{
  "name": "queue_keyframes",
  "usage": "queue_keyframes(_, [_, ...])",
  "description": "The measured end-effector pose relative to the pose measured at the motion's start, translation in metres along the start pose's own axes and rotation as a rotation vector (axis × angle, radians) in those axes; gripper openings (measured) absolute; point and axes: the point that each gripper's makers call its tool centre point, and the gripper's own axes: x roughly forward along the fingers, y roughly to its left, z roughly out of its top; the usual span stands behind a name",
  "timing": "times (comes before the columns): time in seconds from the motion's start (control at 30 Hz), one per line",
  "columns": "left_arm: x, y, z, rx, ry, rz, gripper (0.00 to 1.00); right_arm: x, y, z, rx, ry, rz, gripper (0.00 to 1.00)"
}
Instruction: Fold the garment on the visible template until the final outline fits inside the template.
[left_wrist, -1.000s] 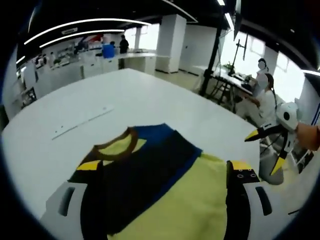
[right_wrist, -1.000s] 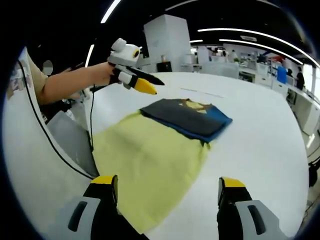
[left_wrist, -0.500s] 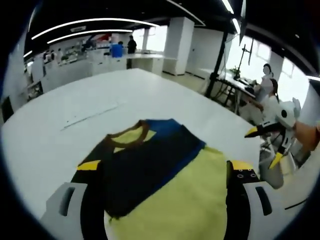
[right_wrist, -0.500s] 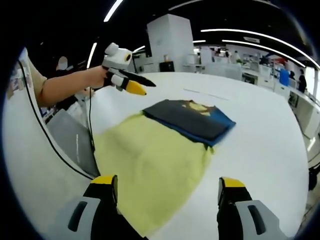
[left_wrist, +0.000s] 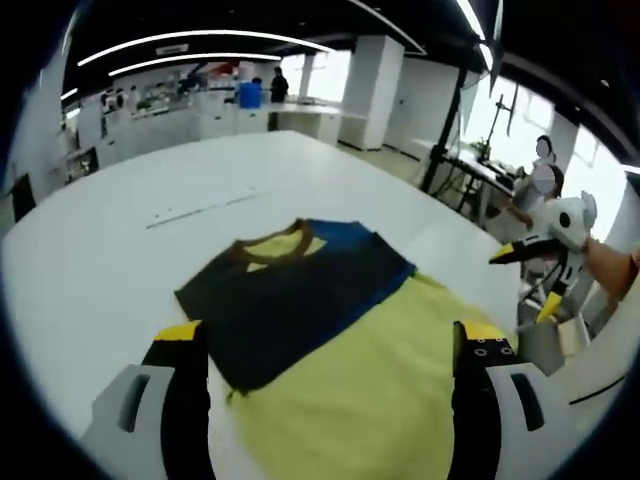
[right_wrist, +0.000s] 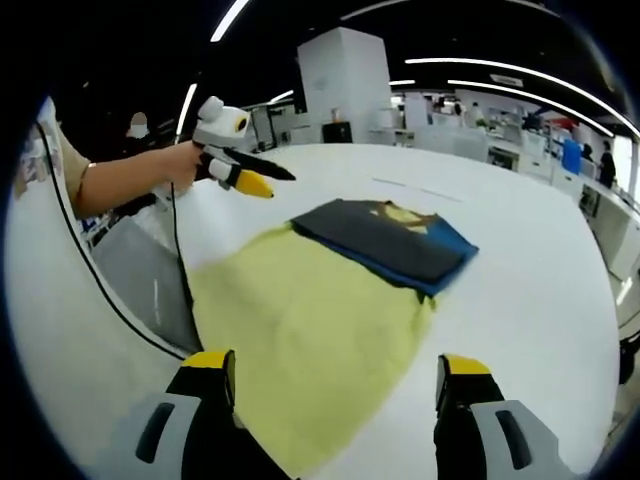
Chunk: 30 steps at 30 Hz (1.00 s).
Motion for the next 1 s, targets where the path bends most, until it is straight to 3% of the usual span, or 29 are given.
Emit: queue_keyframes(1.0, [-0.046,0.006,-0.057,-0.073,0.008,0.040,0.98,0.004,0.016,-0.003,-0.009,0.006,0.001,0.81])
